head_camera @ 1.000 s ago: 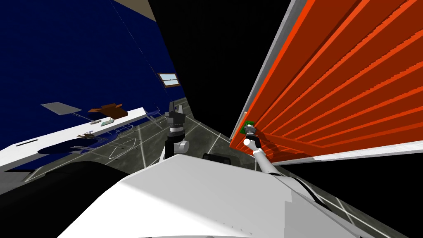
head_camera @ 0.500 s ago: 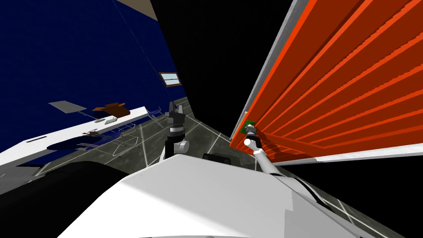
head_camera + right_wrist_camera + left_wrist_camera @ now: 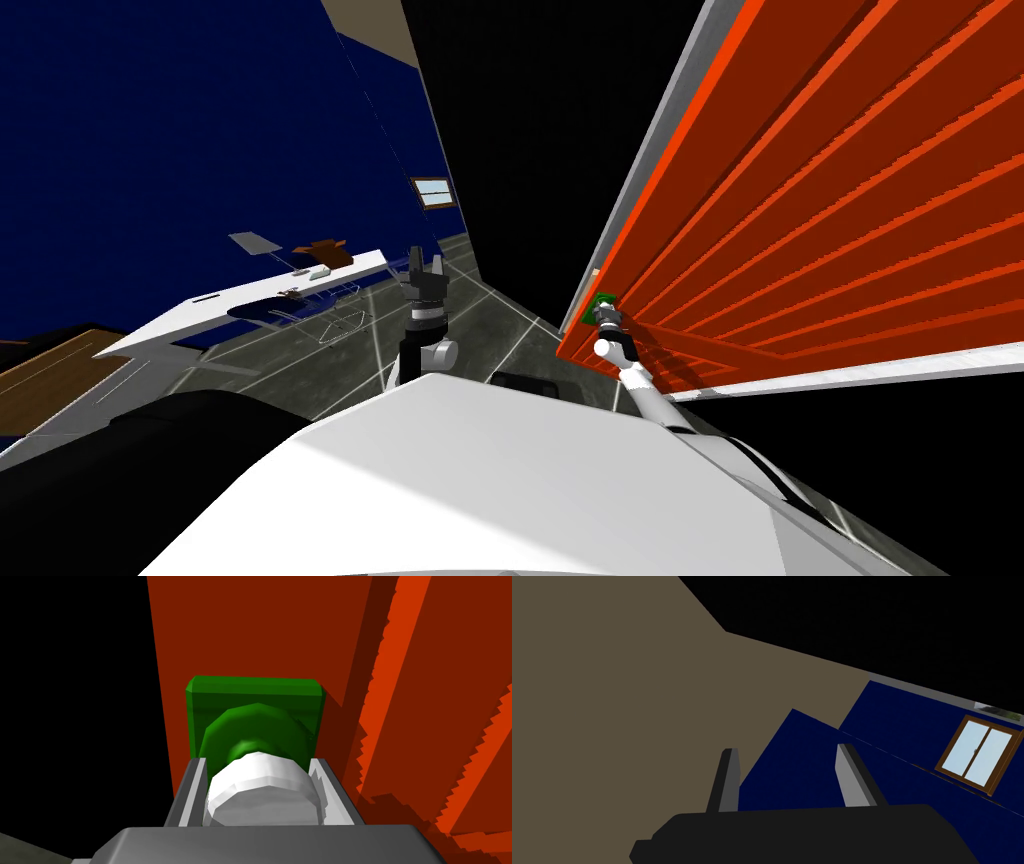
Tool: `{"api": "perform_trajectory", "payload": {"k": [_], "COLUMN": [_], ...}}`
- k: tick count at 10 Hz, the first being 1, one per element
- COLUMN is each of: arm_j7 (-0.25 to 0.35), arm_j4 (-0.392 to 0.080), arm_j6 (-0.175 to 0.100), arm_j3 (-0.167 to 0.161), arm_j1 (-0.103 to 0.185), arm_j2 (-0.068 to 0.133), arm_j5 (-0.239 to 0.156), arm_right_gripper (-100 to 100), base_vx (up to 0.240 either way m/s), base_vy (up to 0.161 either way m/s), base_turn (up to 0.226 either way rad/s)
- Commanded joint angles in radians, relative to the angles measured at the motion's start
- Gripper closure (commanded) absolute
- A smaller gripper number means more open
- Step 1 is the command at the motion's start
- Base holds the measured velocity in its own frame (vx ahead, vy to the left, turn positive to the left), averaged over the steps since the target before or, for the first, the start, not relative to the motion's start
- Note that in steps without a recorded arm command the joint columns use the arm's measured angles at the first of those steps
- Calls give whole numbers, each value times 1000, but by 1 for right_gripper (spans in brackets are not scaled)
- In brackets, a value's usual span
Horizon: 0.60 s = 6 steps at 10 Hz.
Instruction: Pull the door open
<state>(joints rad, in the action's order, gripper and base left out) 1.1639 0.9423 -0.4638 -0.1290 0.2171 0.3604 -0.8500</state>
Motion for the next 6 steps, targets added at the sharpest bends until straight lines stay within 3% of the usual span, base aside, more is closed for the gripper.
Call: {"api": "perform_trajectory", "payload": {"k": [1,5,6], "arm_j7": [28,89,81], "arm_j4": [12,33,25], "arm_j6": [0,5,2], "arm_j3": [-22,-68,-62], "arm_j1": [-4,-23,-20], "arm_j2": [17,61,57], "arm_j5": [1,0,0], "arm_right_gripper": [100,100,100], "base_vx": [-202,-215,-71], "base_vy": [-90,-70,-27], "base_turn": [167,156,28]}}
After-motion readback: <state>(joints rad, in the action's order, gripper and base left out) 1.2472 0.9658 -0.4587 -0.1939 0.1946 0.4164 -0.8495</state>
